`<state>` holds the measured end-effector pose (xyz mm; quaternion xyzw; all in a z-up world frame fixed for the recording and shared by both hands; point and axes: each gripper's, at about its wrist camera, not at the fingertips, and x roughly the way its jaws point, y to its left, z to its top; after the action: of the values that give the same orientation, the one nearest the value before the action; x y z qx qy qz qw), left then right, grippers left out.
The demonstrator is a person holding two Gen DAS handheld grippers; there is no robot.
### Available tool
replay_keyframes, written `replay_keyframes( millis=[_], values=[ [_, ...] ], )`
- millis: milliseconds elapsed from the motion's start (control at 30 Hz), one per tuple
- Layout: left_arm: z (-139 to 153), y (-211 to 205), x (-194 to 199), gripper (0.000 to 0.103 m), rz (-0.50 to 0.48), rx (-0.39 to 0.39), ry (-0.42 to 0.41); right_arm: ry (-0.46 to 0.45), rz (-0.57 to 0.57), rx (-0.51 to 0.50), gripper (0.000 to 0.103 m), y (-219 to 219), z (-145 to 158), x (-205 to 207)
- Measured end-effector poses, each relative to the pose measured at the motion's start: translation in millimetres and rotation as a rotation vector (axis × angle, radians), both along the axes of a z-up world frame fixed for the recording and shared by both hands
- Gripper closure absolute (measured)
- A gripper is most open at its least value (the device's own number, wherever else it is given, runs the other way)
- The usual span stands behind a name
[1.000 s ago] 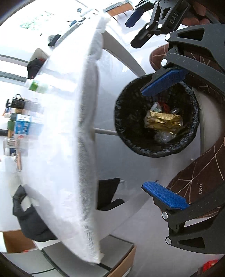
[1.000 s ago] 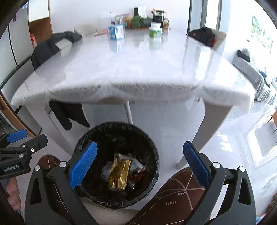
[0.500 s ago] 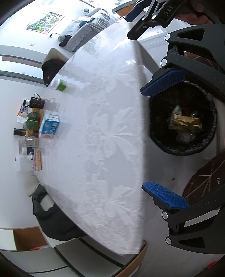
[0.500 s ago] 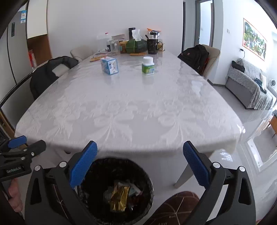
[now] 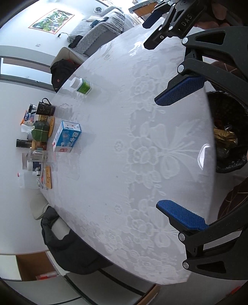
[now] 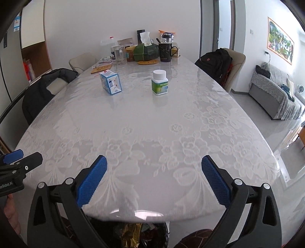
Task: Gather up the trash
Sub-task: 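Move both grippers back over the table toward the milk carton and pill bottle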
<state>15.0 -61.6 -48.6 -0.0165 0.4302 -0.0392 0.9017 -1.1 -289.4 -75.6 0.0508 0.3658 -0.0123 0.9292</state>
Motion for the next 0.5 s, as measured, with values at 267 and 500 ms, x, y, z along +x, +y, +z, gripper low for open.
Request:
replay_keyframes(
  millis=[267,500],
  values=[
    [0.9,-11.2,49.4,0.006,-0.004,0.006,0.024,0.028,-0.003,0.0,0.008,-11.5,-0.6,47.9],
    [-1.2,-30.2,103.4,0.006,-0.022,0.016,0.039,0.044,-0.018,0.008,0.008,-24.3,-1.3,99.2]
  ],
)
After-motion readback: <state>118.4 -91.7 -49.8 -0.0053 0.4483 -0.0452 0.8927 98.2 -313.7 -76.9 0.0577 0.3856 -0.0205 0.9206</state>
